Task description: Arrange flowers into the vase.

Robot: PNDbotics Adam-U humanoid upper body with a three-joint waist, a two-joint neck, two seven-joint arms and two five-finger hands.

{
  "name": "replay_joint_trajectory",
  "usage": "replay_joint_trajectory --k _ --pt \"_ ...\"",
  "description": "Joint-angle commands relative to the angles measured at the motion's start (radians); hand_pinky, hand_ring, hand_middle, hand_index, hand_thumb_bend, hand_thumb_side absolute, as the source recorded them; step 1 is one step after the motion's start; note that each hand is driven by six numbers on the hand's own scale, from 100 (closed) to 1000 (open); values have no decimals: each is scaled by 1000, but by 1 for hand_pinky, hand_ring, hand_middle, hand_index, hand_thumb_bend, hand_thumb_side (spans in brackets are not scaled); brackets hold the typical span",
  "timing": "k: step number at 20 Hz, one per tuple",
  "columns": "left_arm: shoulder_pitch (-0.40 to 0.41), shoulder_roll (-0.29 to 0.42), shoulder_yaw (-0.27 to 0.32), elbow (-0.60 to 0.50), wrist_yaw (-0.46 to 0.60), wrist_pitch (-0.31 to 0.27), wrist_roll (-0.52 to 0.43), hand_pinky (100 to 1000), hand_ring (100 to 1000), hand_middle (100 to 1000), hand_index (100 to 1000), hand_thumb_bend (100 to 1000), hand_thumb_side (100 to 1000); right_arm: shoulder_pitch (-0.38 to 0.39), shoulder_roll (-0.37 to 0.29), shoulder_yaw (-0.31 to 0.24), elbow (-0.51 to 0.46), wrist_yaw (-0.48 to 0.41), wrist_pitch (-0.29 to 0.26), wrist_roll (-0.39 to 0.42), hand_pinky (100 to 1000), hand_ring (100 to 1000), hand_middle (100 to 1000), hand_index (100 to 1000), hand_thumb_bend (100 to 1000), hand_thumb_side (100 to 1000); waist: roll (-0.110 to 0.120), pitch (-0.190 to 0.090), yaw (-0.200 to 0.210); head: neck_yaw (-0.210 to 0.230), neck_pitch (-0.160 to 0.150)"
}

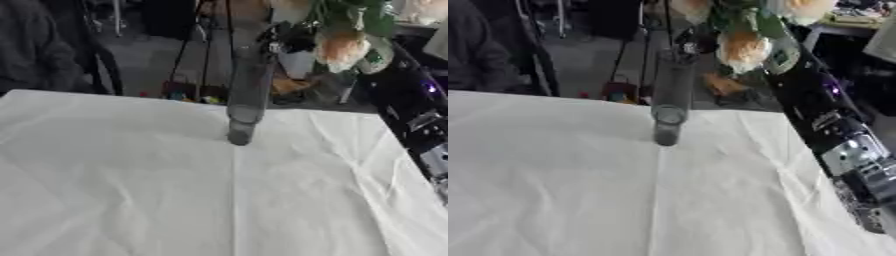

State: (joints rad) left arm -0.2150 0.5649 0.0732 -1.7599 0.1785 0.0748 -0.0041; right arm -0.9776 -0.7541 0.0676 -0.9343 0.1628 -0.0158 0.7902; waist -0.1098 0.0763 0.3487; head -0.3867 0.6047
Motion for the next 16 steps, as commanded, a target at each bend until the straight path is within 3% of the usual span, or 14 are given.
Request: replay_joint_trajectory --k 1,4,6,16 --pt "-7 36 14 -10 -2 1 0 682 669 734 565 974 743 -22 -40 -11 -11 -8 -1 -3 1000 866 821 961 100 567 6 -13 -2 3 3" --pt "-7 36 15 -10 -1 1 0 682 669 734 565 974 743 -20 -40 -11 -11 -6 -2 -10 1000 974 889 963 100 559 6 -12 0 4 4" --pt "-6 36 15 -9 0 1 0 682 669 734 565 975 743 -19 -39 -11 -11 -5 -4 -13 1000 1000 913 962 100 555 7 -11 1 4 4" --pt "-5 35 17 -8 1 1 1 682 669 733 564 975 742 -14 -41 -9 -13 28 -10 -4 1000 1000 948 939 100 546 6 -7 2 7 6"
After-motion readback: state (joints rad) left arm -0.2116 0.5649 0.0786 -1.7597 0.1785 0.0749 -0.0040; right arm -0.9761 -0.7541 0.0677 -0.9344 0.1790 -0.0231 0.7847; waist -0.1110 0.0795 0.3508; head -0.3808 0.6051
